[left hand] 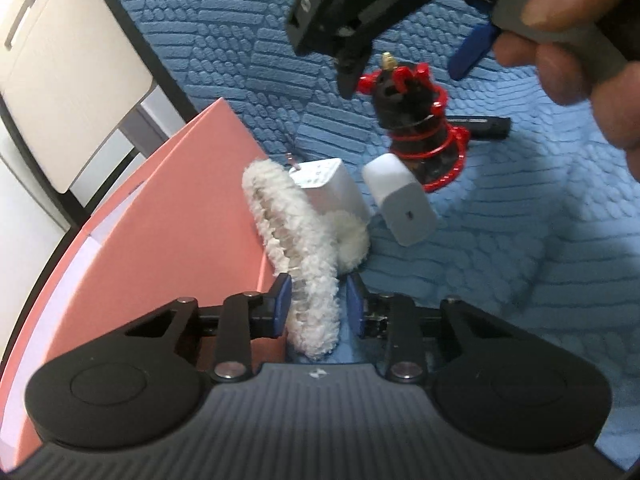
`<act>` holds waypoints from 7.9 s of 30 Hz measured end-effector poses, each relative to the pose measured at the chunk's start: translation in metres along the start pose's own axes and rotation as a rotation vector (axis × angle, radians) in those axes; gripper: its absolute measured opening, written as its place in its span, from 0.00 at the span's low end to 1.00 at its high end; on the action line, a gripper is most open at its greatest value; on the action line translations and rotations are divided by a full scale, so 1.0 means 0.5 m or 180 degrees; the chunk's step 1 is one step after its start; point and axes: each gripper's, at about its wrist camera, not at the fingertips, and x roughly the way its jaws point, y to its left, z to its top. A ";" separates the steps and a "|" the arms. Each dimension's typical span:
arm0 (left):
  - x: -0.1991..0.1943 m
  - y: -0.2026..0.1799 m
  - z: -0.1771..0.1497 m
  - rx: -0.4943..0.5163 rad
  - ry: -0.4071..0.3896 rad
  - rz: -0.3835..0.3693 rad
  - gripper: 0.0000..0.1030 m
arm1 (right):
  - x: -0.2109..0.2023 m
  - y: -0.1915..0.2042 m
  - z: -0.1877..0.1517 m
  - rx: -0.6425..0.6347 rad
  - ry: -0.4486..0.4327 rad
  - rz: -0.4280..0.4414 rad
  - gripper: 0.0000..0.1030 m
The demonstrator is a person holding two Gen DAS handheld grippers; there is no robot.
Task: Organize rigid objects
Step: 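Close the left tool on the white fluffy plush while the right tool approaches the red figurine, then close the right tool on the red-black figurine while the left tool lifts the plush, then carry the plush in the left tool and figurine in the right tool toward the pink box, then lower the plush into the box and open the left tool while the right tool releases the figurine inside, then withdraw both open tools from the box back over the seat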
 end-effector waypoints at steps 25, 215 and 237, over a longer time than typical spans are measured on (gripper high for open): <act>-0.090 0.079 0.006 -0.0895 0.0066 -0.0818 0.13 | -0.094 0.034 -0.023 -0.0165 -0.0066 -0.0242 0.59; -0.408 0.682 -0.025 -0.1906 -0.0232 -0.1408 0.68 | -0.502 0.425 -0.045 -0.0340 -0.0185 -0.0475 0.62; -0.489 0.470 -0.034 -0.1739 -0.0248 -0.1515 0.78 | -0.609 0.239 -0.146 -0.0164 -0.0253 -0.0734 0.63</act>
